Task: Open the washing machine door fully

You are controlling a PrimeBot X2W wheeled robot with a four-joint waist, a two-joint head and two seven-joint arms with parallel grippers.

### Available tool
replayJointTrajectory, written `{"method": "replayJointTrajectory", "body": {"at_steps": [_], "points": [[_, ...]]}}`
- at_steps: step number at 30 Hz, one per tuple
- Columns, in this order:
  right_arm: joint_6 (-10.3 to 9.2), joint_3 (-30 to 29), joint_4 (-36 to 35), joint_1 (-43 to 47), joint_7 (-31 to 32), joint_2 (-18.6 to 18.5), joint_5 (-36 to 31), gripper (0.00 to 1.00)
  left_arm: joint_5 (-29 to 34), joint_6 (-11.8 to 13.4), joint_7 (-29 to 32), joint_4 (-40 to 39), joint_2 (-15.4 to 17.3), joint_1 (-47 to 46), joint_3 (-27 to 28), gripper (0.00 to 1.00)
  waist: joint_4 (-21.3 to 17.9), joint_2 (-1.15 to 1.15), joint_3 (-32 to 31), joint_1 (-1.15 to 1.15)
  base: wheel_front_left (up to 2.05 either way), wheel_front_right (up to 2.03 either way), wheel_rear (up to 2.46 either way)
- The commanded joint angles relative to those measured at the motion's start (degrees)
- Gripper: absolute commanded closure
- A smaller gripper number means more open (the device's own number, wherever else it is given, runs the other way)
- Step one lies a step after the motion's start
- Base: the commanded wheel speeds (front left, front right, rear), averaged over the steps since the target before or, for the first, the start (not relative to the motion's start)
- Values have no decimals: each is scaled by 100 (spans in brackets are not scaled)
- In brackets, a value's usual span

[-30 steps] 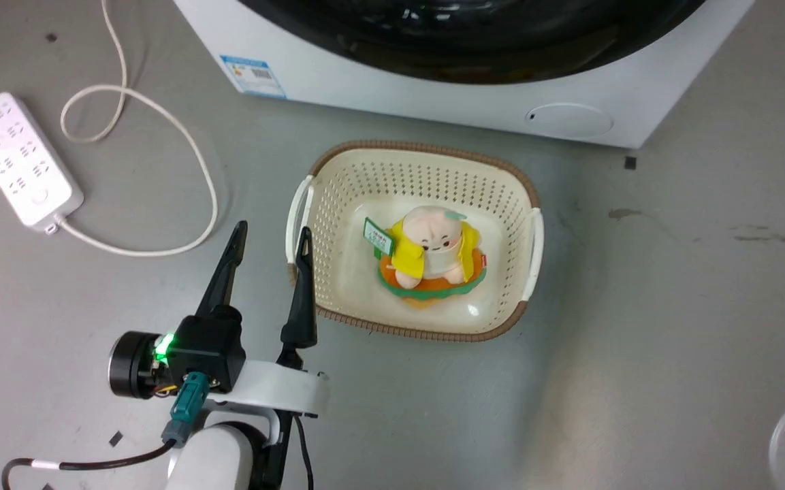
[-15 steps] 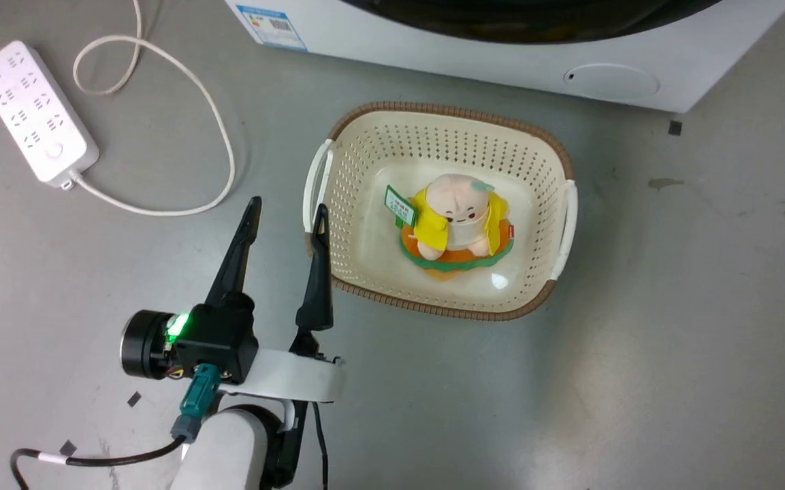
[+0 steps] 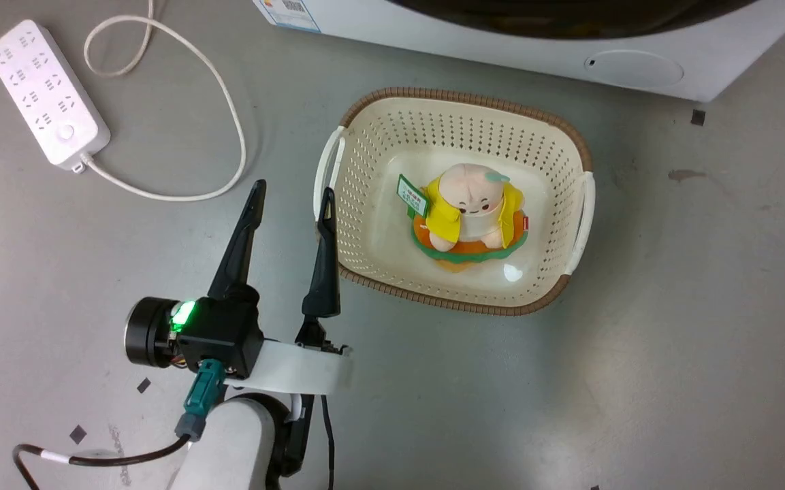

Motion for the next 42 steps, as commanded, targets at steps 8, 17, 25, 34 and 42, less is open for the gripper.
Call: {"method": "replayJointTrajectory", "body": {"at_steps": [8,17,25,34,42], "points": [[7,-510,-128,418,946,252,205,100,2,48,-152,166,12,-16,-29,0,-94,0,-522,0,0,0,0],[7,-206,-56,1497,1536,317,1077,100,26,-32,-206,427,72,325,6,0,-253,0,-1276,0,0,0,0],[7,875,334,2330,1417,318,2118,100,24,-90,-206,551,100,601,59,0,-351,0,-1719,0,0,0,0],[7,2964,665,3203,1202,319,4169,100,-1,-179,-206,610,115,838,84,0,-399,0,-2007,0,0,0,0],[7,5395,69,4305,787,319,6212,100,-91,-270,-206,794,90,1020,6,0,-319,0,-2158,0,0,0,0]]}}
